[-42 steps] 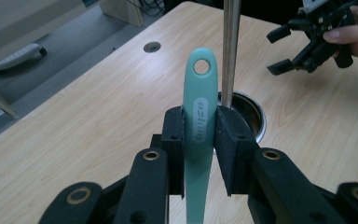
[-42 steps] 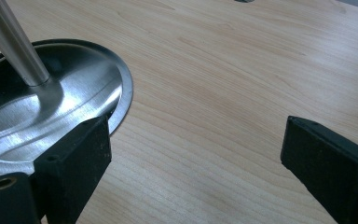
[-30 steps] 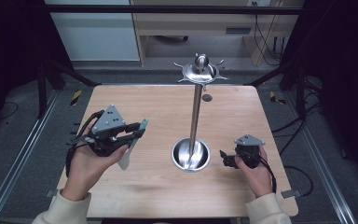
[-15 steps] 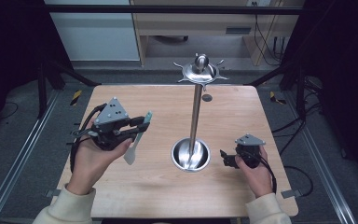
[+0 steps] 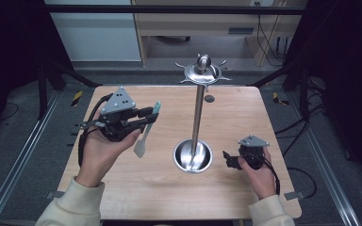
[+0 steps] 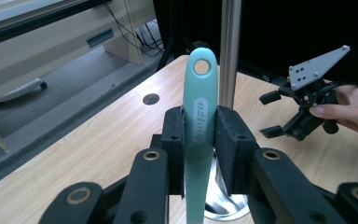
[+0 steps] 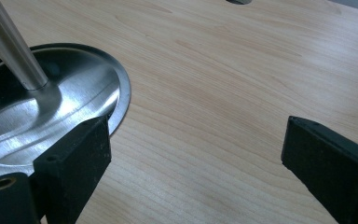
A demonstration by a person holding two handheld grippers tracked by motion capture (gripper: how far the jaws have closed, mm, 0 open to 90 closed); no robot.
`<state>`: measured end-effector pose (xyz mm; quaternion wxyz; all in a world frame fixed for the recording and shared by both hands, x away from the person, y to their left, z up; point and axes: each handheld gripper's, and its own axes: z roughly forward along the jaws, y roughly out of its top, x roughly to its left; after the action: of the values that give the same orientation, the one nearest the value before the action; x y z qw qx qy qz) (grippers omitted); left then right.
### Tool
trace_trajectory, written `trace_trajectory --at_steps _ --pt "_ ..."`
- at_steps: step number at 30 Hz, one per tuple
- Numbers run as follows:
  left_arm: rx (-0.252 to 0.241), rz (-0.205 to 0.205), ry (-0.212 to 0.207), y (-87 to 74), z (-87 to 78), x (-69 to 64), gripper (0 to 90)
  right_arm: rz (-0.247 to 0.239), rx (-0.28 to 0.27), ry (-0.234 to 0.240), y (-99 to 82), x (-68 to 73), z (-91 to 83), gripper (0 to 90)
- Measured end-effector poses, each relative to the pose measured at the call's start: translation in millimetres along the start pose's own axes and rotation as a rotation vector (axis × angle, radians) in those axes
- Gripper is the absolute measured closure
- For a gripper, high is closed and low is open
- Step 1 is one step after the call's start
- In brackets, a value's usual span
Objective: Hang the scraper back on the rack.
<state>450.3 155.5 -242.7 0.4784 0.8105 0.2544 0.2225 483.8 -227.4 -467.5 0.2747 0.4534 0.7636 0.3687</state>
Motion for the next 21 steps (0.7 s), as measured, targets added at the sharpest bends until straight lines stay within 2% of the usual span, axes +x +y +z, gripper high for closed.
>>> trace_trajectory --at_steps 11,12,21 --pt "-0.028 0.006 0.001 13.0 2.4 -1.2 73.8 0.0 -0.002 -0.001 0.6 -0.1 -0.2 9.0" --pt "-0.03 0.009 0.002 15.6 2.7 -1.7 73.8 -0.002 0.002 0.0 0.7 -0.3 -0.2 12.1" --pt "-0.047 0.007 0.0 25.0 3.1 -1.9 73.8 0.011 0.008 0.005 0.7 -0.3 -0.1 10.2"
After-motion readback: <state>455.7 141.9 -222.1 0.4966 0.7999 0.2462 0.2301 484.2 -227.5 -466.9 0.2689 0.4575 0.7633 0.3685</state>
